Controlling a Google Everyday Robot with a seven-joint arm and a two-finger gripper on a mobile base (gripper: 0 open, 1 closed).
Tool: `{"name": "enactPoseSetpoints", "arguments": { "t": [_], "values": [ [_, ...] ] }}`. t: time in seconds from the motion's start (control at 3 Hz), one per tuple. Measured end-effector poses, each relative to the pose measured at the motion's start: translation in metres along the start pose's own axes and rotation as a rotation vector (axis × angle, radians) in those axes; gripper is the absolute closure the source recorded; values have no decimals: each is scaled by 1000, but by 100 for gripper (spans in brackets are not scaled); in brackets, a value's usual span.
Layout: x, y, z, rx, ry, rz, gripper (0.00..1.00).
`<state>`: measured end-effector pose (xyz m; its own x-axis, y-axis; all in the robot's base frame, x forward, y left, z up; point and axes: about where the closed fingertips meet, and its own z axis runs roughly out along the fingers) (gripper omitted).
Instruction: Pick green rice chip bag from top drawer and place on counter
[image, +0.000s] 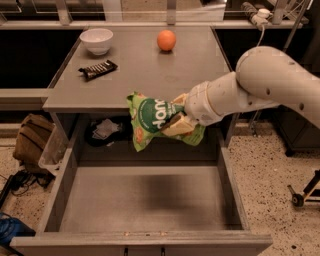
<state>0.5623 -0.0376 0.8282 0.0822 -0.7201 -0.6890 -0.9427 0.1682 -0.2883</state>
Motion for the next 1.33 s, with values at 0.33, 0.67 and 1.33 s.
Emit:
{"name": "enactPoseSetpoints", "arguments": {
  "t": [0.33,0.67,1.33],
  "values": [
    [-27,-35,-34,59,18,-62,100],
    [-36,-75,-56,116,5,-101,100],
    [-9,-172,-48,219,61,-84,100]
  ]
}}
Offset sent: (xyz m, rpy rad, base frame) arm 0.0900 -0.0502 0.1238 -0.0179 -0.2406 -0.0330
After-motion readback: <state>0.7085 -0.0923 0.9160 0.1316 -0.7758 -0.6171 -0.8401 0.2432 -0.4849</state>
